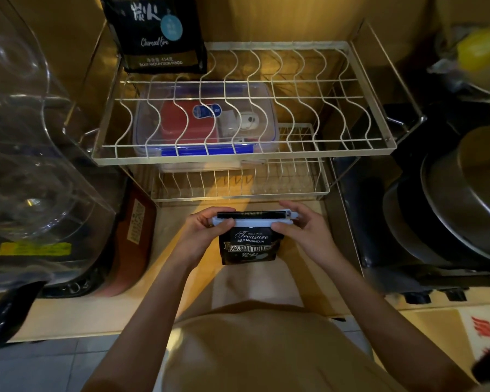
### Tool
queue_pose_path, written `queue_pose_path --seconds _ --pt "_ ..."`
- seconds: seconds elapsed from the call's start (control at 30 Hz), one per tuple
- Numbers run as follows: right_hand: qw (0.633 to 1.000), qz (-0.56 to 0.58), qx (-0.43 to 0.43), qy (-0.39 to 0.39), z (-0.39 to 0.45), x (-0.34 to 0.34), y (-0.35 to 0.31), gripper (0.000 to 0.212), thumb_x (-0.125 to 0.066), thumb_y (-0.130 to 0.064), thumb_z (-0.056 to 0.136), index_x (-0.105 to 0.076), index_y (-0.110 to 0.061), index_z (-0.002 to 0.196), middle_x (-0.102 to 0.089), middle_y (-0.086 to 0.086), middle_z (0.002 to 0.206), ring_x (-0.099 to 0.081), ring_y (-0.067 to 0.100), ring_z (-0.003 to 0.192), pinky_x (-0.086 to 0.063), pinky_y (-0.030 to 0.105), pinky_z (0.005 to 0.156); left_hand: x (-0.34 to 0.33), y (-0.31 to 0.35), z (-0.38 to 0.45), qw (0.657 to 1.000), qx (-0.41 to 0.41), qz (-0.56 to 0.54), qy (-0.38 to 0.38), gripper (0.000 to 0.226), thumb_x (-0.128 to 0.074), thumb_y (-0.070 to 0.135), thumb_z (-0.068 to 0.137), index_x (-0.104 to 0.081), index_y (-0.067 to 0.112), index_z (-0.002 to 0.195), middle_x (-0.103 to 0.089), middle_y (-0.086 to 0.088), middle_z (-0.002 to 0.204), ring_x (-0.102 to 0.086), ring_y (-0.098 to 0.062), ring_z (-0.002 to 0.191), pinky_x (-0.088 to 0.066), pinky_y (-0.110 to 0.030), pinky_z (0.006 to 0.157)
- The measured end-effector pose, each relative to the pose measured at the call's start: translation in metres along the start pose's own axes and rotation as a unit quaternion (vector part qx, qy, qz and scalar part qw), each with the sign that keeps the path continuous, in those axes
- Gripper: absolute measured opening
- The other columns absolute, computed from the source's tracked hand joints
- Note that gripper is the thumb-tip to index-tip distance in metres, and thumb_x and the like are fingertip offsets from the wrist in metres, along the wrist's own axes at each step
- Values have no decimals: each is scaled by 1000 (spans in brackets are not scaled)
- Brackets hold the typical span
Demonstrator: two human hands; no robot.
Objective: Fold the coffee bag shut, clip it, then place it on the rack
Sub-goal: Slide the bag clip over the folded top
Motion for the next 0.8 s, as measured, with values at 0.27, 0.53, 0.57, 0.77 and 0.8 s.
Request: queue_pose_path --seconds 0.27,0.53,0.57,0.77,0.8 --pt "999 -22 30 18 4 4 -6 27 -75 -4 68 -65 -27 77 -65 -10 82 -62 -8 76 -52 13 67 2 24 0 982 -37 175 -66 26 -64 3 76 -66 26 88 -70 12 86 -63 0 86 -53 -14 74" --pt "997 -60 52 17 6 -4 -9 25 -79 -6 63 -69 -17 84 -65 -9 80 -59 -5 77 -50 31 79 -61 42 11 769 -169 593 -170 44 -63 26 79 -51 20 122 -63 -4 119 -56 -22 106 -47 -37 89" --pt "996 -69 60 21 6 -4 -10 26 -79 -6 63 -69 -18 84 -65 -11 79 -59 -7 75 -50 32 79 -65 39 13 763 -174 598 -172 41 -60 28 81 -51 21 121 -64 -6 115 -58 -23 103 -48 -38 86" --pt "992 -98 76 36 1 0 -7 26 -78 -11 66 -71 -11 91 -66 -6 83 -62 15 86 -52 39 81 -69 37 15 808 -176 541 -152 32 -64 23 80 -61 16 111 -73 -7 97 -65 -21 84 -52 -37 77" --pt "992 -98 76 29 1 -1 -7 26 -77 -13 67 -70 -11 93 -67 -3 86 -63 16 88 -52 38 81 -70 38 15 815 -177 530 -150 31 -66 21 78 -63 15 109 -74 -7 95 -66 -21 82 -52 -34 76"
Point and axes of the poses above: each hand's wrist, its own z-axis towards the middle knuckle, its own x-axis out of the back of the hand, y = z × x, the point moved 3 cm from there along z, towards the middle knuckle
